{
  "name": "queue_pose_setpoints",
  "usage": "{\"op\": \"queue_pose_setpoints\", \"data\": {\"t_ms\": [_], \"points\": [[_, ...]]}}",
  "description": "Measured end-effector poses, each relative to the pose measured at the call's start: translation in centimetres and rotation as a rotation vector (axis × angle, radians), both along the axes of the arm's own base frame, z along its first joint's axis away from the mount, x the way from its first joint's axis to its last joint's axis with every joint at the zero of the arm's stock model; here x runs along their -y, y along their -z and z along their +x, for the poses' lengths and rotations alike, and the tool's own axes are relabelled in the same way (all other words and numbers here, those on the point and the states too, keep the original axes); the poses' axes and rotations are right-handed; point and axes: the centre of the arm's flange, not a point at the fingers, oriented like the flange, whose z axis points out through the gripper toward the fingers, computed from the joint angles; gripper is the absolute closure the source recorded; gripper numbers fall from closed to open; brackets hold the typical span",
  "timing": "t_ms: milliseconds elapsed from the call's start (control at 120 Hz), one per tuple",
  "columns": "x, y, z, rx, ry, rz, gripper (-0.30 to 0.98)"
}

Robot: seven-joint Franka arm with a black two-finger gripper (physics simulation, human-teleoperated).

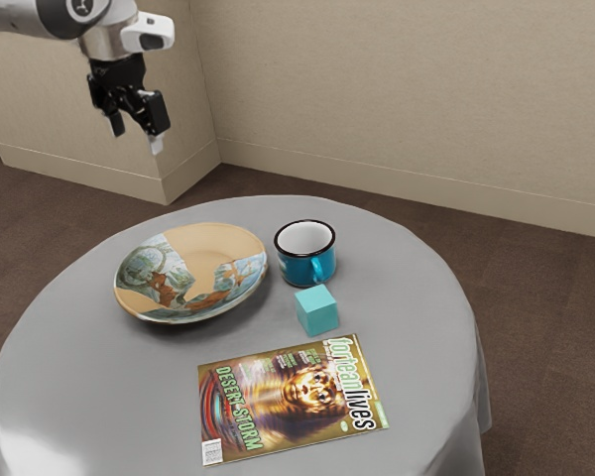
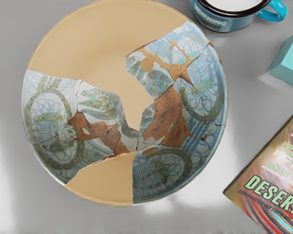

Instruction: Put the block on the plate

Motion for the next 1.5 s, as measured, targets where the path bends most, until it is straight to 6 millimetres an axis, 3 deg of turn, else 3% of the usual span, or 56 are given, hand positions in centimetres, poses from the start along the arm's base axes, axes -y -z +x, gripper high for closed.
{"op": "queue_pose_setpoints", "data": {"t_ms": [108,200,325,400,700,825,1150,1500], "points": [[2.1,0.1,0.1,-0.008,0.039,-0.005,0.0],[6.8,1.2,0.6,-0.02,0.117,-0.006,0.0],[13.8,5.0,1.0,-0.052,0.24,-0.01,0.0],[15.9,7.5,1.2,-0.068,0.278,-0.011,0.0],[18.8,17.6,4.6,-0.105,0.312,-0.029,0.0],[19.2,20.8,5.7,-0.112,0.308,-0.035,0.0],[21.1,25.6,6.9,-0.118,0.332,-0.067,0.0],[20.5,29.2,8.9,-0.114,0.35,-0.087,0.0]]}}
